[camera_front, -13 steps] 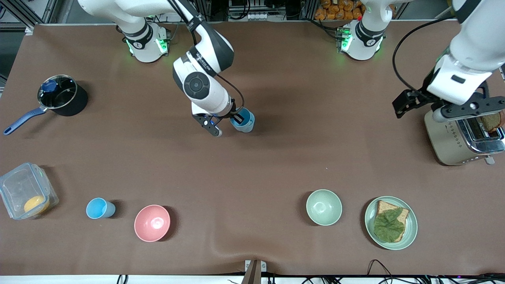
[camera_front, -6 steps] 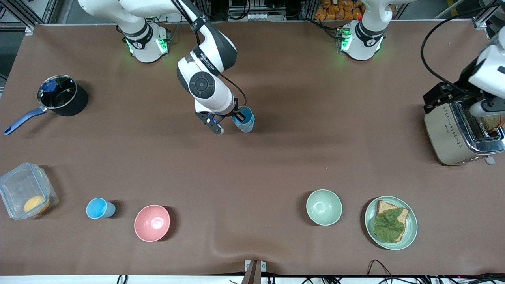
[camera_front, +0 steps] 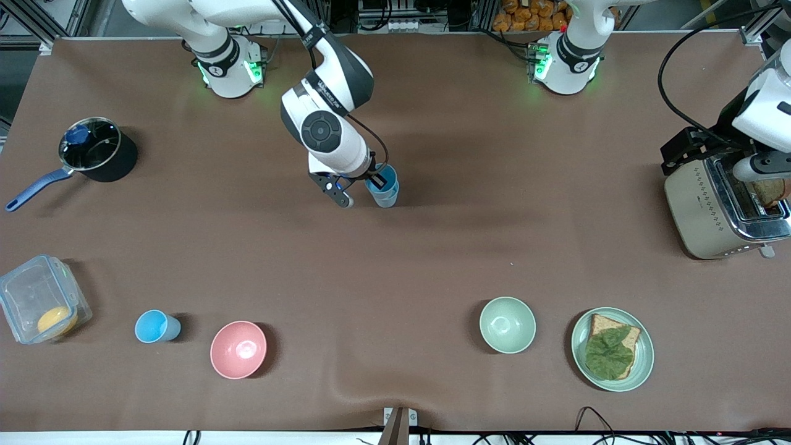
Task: Stack blue cups with both arms
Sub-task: 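Lower the blue cup into the tissue cup while the left gripper withdraws, then open the right gripper to release the stacked blue cup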
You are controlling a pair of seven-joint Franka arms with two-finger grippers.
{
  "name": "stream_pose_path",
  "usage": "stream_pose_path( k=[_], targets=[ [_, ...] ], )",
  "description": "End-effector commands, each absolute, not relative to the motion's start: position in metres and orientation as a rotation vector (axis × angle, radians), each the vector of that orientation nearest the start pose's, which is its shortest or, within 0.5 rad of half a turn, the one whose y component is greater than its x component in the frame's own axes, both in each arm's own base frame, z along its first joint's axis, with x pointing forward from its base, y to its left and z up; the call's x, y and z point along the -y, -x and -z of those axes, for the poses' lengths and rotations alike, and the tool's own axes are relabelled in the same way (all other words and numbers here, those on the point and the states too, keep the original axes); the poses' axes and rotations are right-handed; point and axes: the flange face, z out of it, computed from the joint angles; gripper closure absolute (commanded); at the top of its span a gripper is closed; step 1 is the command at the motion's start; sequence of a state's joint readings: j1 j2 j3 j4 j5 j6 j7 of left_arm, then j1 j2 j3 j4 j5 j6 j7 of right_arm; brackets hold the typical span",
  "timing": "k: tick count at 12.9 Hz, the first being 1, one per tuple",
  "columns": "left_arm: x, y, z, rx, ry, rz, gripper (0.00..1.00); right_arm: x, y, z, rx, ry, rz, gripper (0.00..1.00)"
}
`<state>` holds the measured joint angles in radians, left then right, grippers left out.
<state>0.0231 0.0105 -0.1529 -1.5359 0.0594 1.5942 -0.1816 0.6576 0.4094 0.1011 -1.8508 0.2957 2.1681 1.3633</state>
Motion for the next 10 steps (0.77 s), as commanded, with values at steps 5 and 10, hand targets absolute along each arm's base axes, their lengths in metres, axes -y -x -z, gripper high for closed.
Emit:
stream_pose_path(
  k=[5,10],
  targets=[
    [0.057,-0.546,-0.646,0.086,3.100,0.026,0.00,-0.447,-0.446,-0.285,-1.201,2.808,-0.435,1.00],
    [0.055,-0.545,-0.648,0.099,3.099,0.021,0.00,-0.444,-0.449,-0.280,-1.212,2.813,-0.443,0.35]
  ],
)
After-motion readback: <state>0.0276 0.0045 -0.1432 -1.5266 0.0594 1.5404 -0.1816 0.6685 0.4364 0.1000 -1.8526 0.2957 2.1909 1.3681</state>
